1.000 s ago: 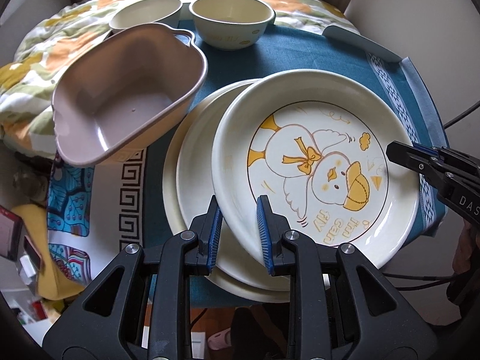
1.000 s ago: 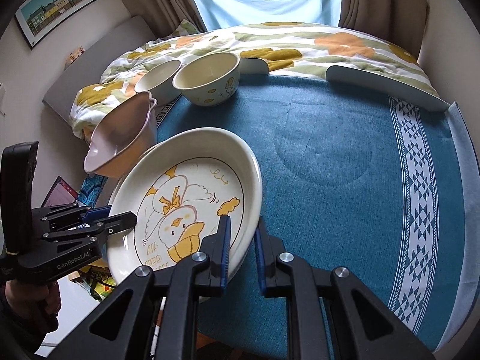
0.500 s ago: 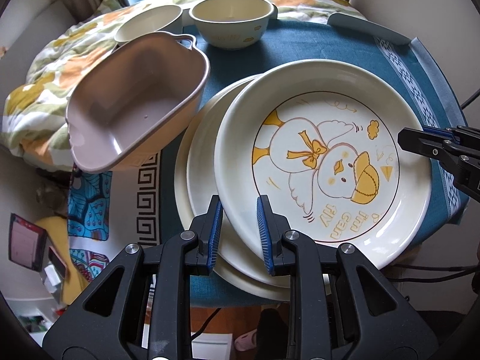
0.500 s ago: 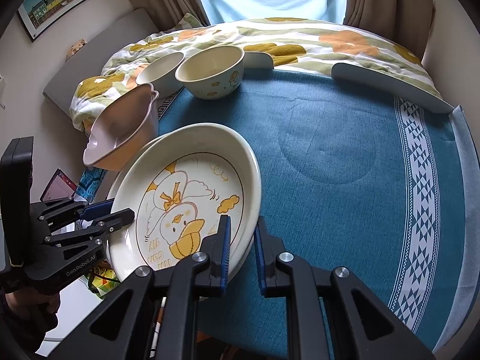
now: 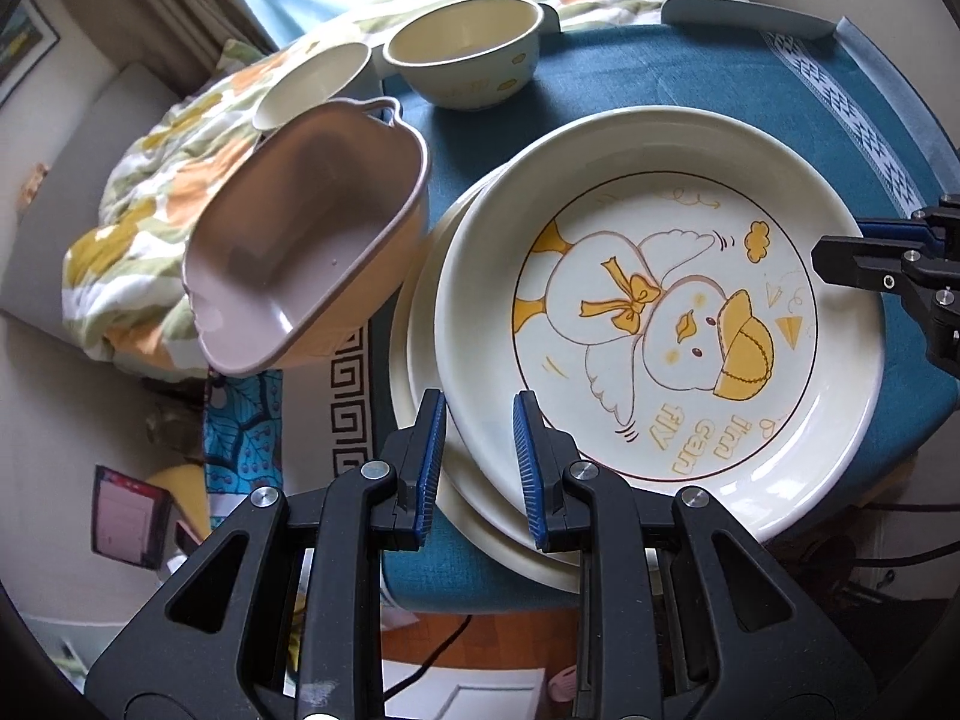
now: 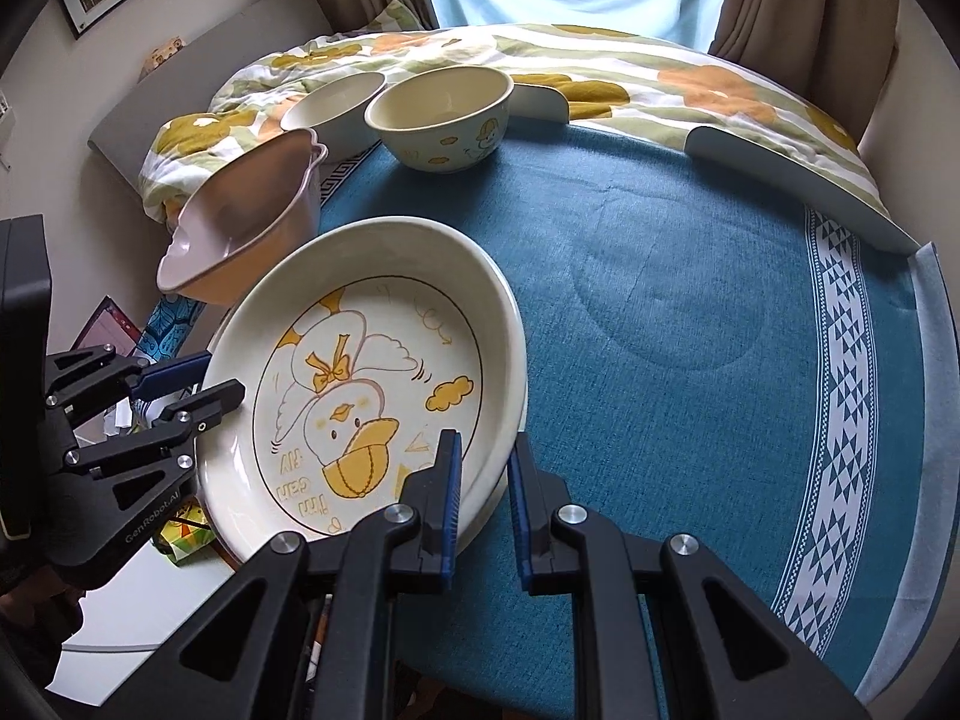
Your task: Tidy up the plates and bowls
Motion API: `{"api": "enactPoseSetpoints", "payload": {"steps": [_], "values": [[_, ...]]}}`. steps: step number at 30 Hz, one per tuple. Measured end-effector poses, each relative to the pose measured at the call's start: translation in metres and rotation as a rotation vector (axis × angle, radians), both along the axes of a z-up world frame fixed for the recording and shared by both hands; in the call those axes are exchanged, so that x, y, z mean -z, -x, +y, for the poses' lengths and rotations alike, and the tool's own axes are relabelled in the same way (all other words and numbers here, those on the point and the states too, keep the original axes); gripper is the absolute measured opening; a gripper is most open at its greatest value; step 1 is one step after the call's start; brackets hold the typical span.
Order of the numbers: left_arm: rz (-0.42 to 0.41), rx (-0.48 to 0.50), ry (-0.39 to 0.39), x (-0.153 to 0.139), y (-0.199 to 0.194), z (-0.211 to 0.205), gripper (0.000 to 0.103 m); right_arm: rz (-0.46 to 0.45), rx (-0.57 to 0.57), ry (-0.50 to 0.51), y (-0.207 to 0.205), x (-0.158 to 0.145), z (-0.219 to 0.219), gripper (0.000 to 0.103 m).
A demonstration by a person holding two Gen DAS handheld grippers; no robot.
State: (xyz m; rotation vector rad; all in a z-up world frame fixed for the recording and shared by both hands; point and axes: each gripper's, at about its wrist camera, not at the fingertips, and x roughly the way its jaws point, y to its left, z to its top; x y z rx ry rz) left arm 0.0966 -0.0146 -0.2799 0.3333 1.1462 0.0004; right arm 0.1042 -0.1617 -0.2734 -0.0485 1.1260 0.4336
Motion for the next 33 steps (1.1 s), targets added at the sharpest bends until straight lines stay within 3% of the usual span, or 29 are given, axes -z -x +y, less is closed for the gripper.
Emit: {"api": "enactPoseSetpoints", "payload": {"steps": [33], "values": [[-0.007,-0.054,0.031,-0.009,-0.006,0.011,0.021,0.005,-0.054,0.059,-0.004,0.006,0.008,0.014]]}}
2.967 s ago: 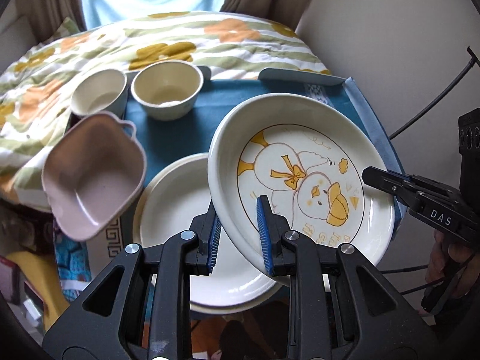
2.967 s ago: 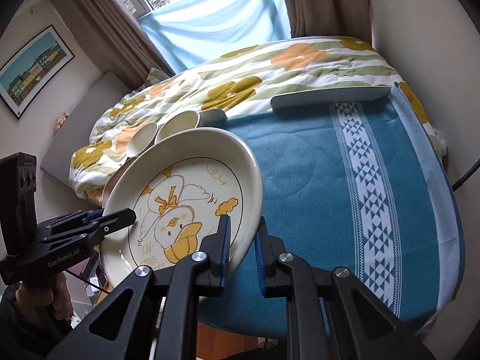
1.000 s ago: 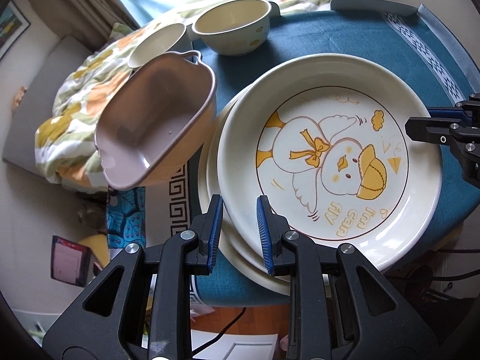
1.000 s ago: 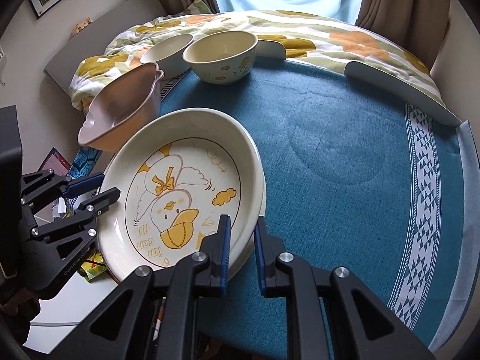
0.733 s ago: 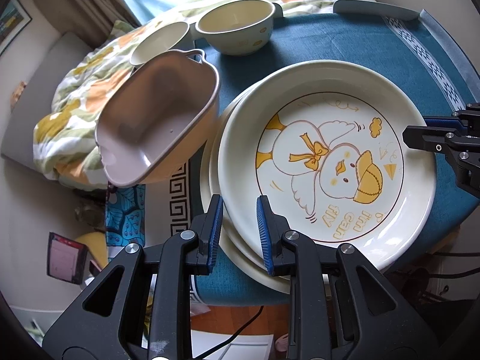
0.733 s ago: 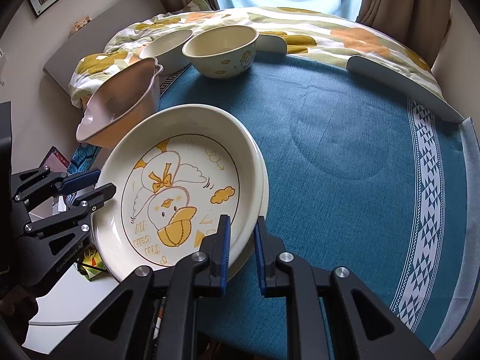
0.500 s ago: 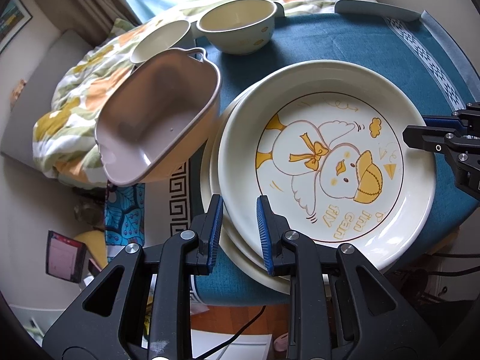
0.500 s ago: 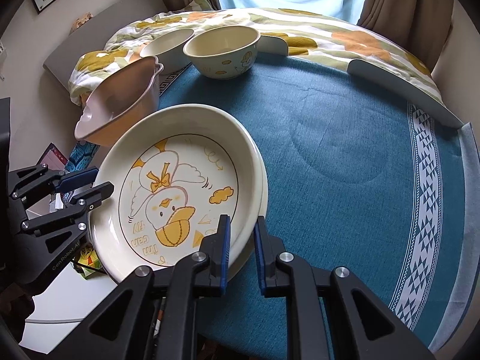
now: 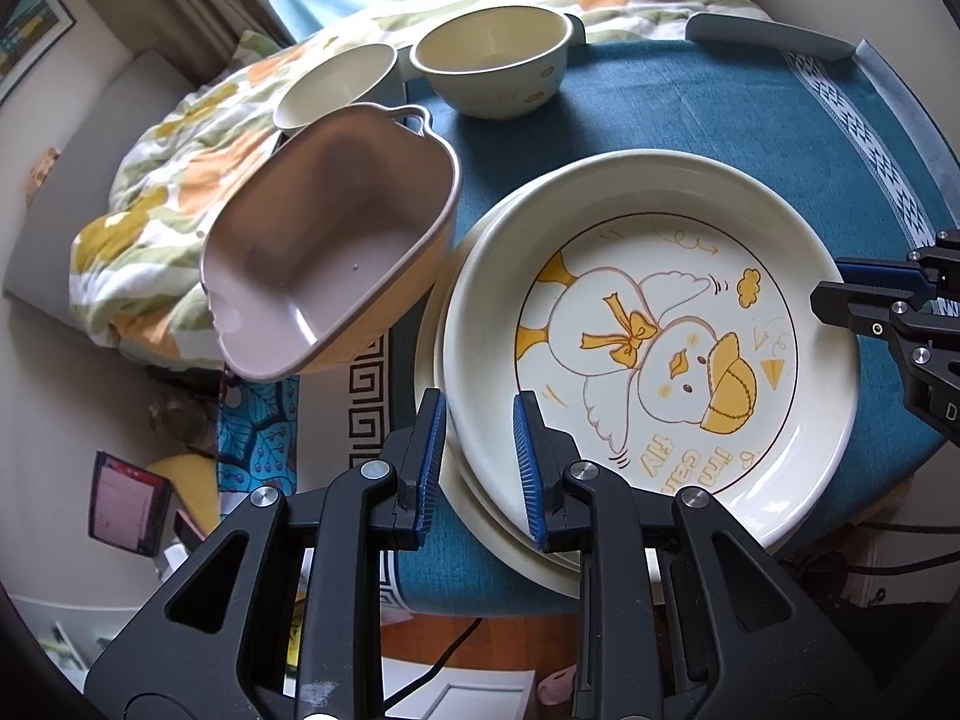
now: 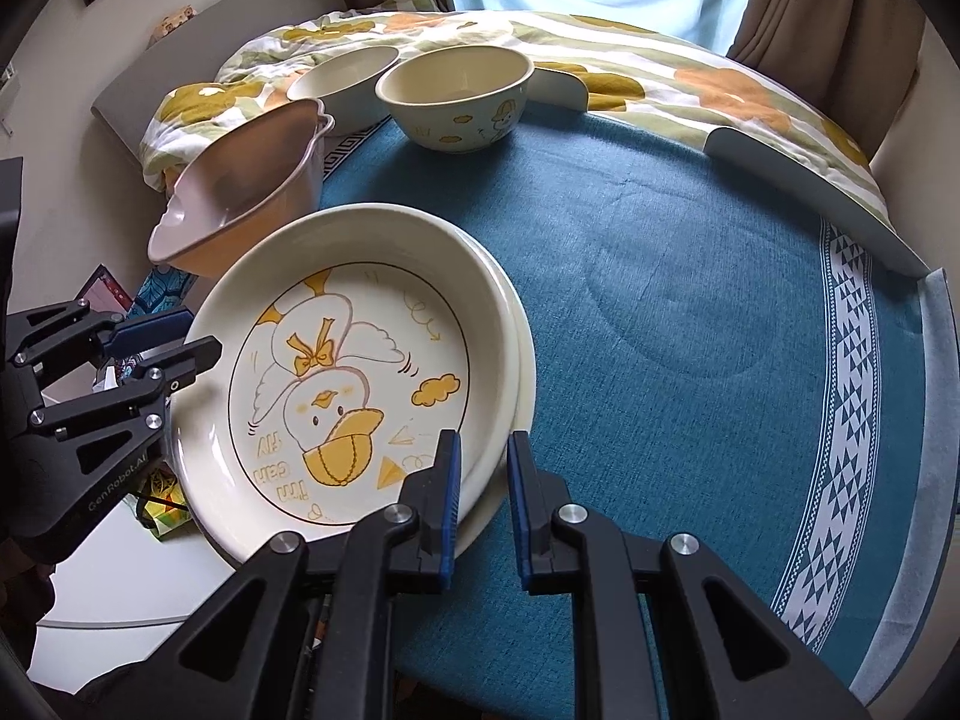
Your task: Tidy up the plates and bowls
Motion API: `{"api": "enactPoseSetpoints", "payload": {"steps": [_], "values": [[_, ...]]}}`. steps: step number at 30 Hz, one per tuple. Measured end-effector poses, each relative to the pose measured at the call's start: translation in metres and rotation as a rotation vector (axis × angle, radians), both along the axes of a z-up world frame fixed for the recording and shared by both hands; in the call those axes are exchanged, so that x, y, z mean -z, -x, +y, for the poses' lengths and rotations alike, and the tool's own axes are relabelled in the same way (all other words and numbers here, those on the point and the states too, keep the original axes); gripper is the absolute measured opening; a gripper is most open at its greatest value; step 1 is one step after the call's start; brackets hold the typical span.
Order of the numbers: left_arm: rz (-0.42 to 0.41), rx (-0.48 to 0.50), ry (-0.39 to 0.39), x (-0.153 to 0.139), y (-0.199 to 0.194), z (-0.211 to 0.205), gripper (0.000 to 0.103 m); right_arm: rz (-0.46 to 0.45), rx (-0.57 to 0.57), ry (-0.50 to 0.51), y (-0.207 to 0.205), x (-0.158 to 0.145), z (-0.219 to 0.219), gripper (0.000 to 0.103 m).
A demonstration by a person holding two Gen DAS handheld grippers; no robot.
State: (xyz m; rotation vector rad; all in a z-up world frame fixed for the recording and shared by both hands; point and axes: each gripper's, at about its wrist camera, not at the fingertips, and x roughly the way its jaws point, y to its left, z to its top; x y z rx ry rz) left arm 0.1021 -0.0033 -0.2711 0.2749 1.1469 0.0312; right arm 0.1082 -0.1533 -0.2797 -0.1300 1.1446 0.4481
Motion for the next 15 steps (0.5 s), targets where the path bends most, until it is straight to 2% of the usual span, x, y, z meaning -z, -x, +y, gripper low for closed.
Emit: {"api": "enactPoseSetpoints", "payload": {"steps": [6,10,12,13,14,15], "values": [[-0.025,-0.044,0.013,-0.017,-0.001,0.008,0.021,-0.013,0.001,-0.063,-0.003,-0.016,-0.009,0.014],[-0.056,-0.144,0.086,-0.039,-0.002,0.033,0.021,-0.026,-0.024,-0.11,-0.013,-0.035,-0.012,0.015],[-0.054,-0.2,0.155,-0.043,-0.004,0.053,0.023,-0.038,-0.032,-0.126,-0.018,-0.041,-0.01,0.041],[-0.051,-0.226,0.181,-0.044,-0.006,0.063,0.028,-0.043,-0.036,-0.141,-0.021,-0.043,-0.009,0.077],[-0.051,-0.25,0.2,-0.045,-0.007,0.074,0.034,-0.051,-0.04,-0.158,-0.024,-0.046,-0.006,0.101],[-0.058,-0.273,0.214,-0.045,-0.008,0.084,0.058,-0.063,-0.042,-0.173,-0.026,-0.048,-0.002,0.102]]}}
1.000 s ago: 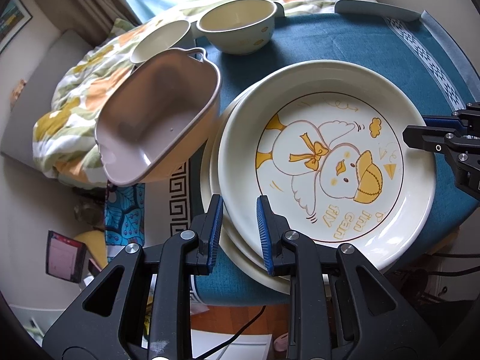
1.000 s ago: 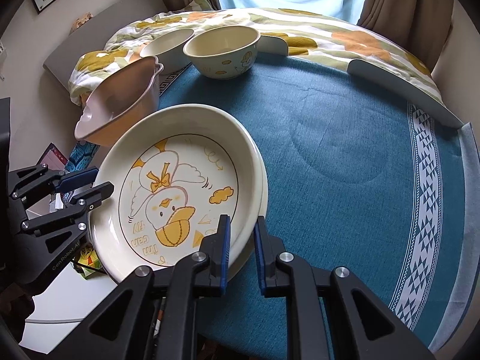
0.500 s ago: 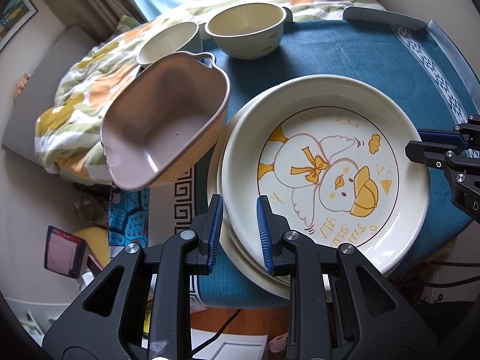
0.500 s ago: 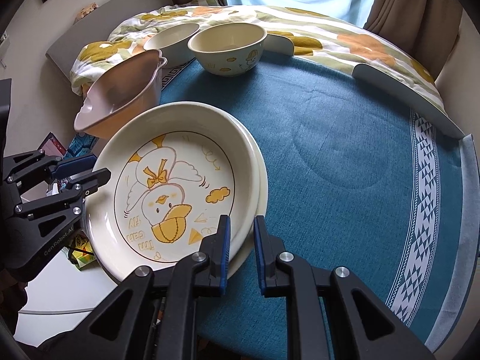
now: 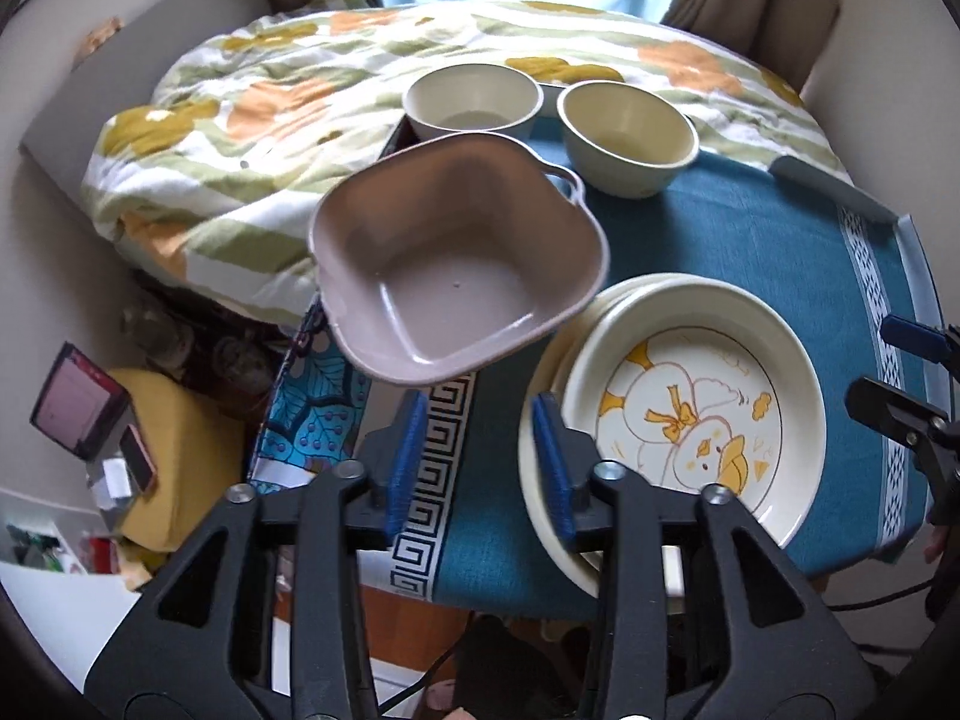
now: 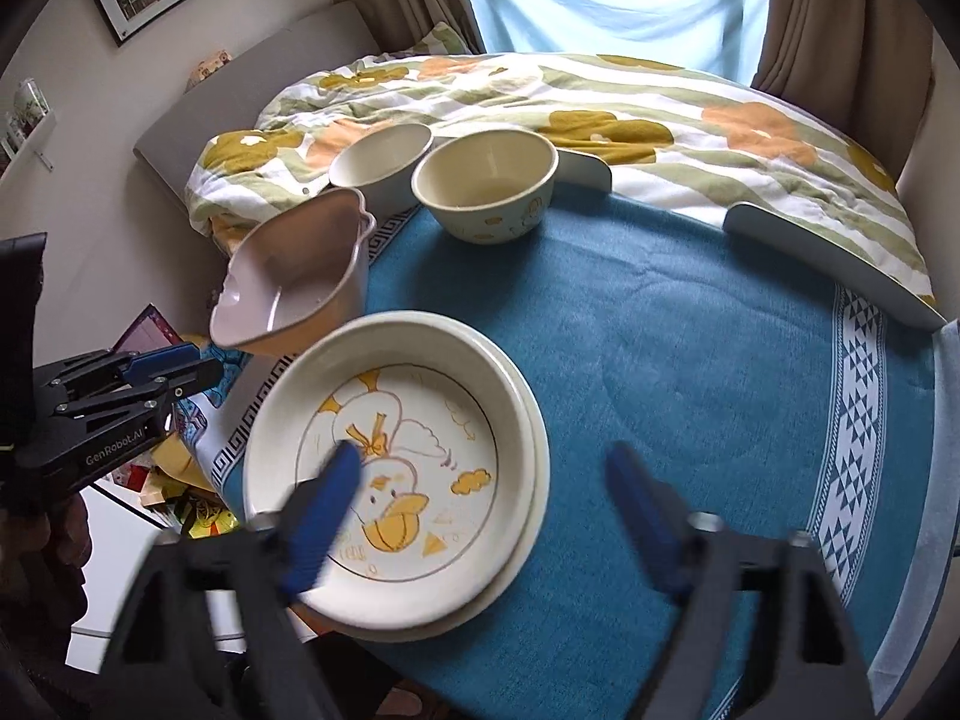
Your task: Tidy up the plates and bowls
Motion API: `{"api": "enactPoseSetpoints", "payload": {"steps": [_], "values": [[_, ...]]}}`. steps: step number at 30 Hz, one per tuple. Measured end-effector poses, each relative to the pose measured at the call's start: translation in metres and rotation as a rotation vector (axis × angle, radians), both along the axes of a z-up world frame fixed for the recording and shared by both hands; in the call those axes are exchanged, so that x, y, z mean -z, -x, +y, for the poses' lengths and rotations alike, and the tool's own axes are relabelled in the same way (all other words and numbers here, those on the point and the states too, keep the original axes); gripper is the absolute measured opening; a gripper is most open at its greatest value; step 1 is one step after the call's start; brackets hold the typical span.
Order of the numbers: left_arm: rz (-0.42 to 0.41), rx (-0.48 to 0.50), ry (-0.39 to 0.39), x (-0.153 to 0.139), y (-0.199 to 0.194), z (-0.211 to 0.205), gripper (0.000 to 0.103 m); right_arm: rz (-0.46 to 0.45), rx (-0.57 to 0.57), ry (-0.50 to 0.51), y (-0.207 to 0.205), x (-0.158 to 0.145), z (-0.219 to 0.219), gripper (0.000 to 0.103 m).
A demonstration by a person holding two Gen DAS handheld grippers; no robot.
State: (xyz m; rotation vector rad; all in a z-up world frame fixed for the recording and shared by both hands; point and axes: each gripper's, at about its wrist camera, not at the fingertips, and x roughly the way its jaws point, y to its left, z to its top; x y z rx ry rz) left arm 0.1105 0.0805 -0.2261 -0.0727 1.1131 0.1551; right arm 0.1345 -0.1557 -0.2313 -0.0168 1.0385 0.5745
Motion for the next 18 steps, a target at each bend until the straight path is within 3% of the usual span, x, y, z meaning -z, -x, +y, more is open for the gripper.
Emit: {"api": "enactPoseSetpoints", "payload": {"steps": [1,3,8,11,15,18], "values": [[-0.011,-0.026,0.008,0.0,-0.001,0.01,0.089,-0.01,0.004,-0.003,-0.003,-0.002,0.005,0.102],[-0.053,-0.067,0.028,-0.003,-0.001,0.029,0.102,-0.025,0.005,-0.004,-0.009,-0.004,0.017,0.102],[-0.074,-0.1,0.108,-0.003,-0.009,0.076,0.102,-0.056,-0.022,0.042,-0.024,-0.008,0.056,0.102],[-0.075,-0.125,0.167,0.001,-0.017,0.103,0.102,-0.007,-0.042,0.108,-0.037,-0.006,0.082,0.102],[-0.048,-0.145,0.219,0.012,-0.027,0.126,0.101,-0.009,-0.025,0.127,-0.054,-0.003,0.108,0.102],[-0.015,-0.131,0.258,0.025,-0.039,0.133,0.092,0.017,-0.041,0.142,-0.069,0.007,0.127,0.102]]}}
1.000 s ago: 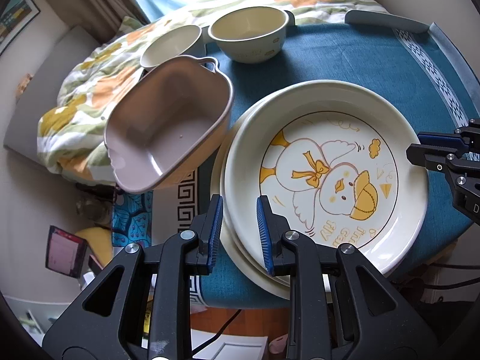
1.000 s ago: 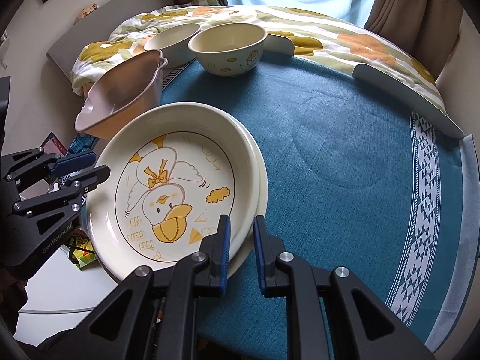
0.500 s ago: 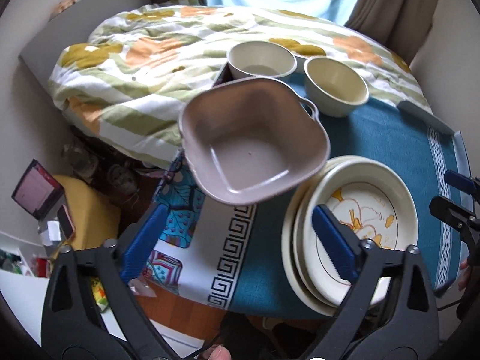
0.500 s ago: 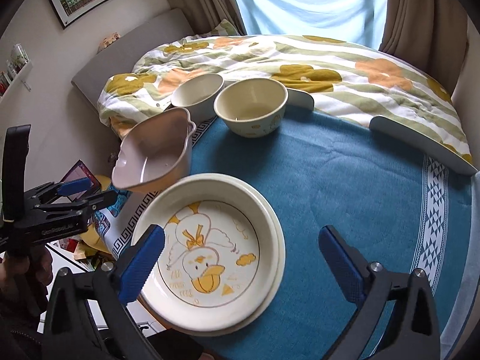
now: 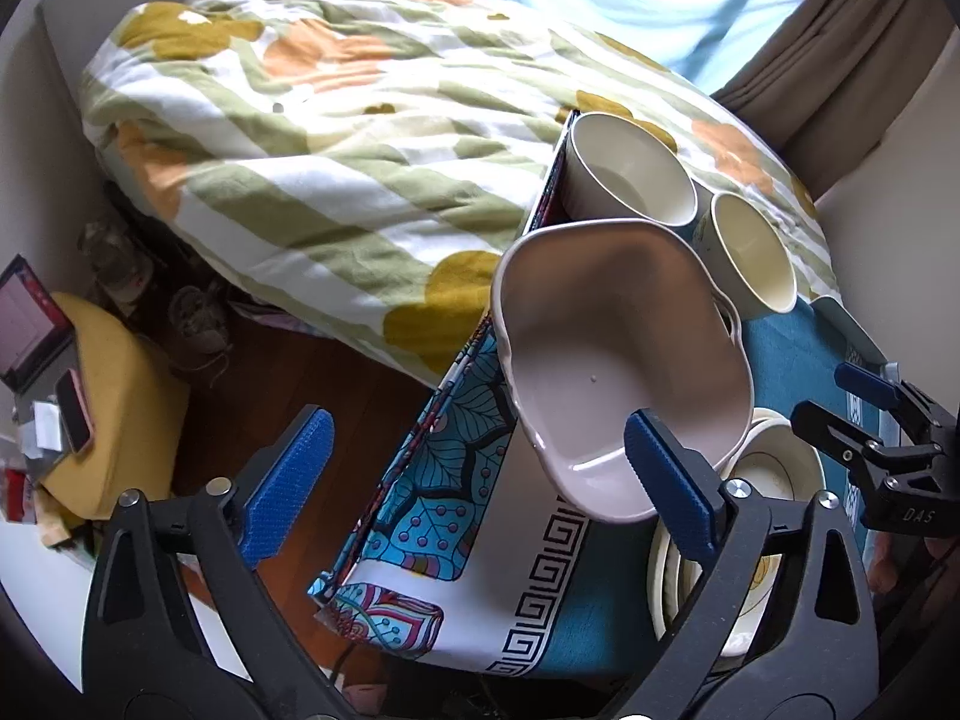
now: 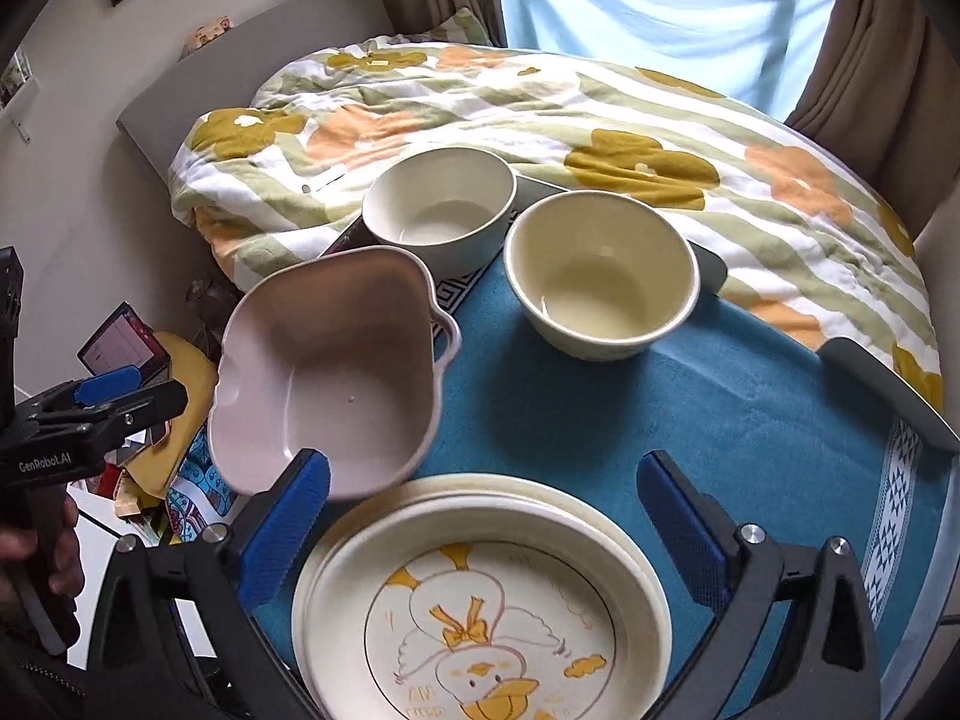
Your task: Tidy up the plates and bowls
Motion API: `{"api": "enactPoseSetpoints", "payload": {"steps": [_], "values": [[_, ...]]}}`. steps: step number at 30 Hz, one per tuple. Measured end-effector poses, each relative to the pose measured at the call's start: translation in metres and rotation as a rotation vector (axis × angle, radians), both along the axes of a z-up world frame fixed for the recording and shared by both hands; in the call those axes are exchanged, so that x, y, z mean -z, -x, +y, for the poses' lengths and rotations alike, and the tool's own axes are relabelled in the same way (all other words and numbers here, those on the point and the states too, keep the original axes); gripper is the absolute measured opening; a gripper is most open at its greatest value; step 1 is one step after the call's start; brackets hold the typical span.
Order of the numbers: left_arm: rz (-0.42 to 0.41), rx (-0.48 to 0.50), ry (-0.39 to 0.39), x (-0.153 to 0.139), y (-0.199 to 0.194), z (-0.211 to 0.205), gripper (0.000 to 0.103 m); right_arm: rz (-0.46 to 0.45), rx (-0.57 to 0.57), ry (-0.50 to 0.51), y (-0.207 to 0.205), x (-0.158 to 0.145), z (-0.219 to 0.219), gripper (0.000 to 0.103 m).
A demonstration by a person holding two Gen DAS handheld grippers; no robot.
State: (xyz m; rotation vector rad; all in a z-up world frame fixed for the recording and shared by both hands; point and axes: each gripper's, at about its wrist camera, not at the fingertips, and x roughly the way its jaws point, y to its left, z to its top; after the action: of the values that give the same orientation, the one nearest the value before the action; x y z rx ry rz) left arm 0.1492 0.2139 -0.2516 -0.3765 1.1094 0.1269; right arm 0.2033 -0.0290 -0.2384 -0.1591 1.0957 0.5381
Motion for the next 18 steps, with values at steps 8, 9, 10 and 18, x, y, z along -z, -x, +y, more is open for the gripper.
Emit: {"api": "enactPoseSetpoints", "payload": {"steps": [8,9,10,18], "values": [[0.078,0.055,0.121,0.032,-0.035,-0.012,0.054,0.107,-0.064,0.026,-0.033,0.029,0.038,0.063],[0.088,0.057,0.128,0.036,-0.037,-0.014,0.049,0.116,-0.072,0.034,-0.035,0.033,0.041,0.059],[0.098,0.057,0.135,0.04,-0.038,-0.015,0.047,0.123,-0.078,0.04,-0.037,0.035,0.043,0.054],[0.136,0.052,0.137,0.054,-0.044,-0.019,0.015,0.148,-0.105,0.052,-0.037,0.045,0.047,0.015]]}}
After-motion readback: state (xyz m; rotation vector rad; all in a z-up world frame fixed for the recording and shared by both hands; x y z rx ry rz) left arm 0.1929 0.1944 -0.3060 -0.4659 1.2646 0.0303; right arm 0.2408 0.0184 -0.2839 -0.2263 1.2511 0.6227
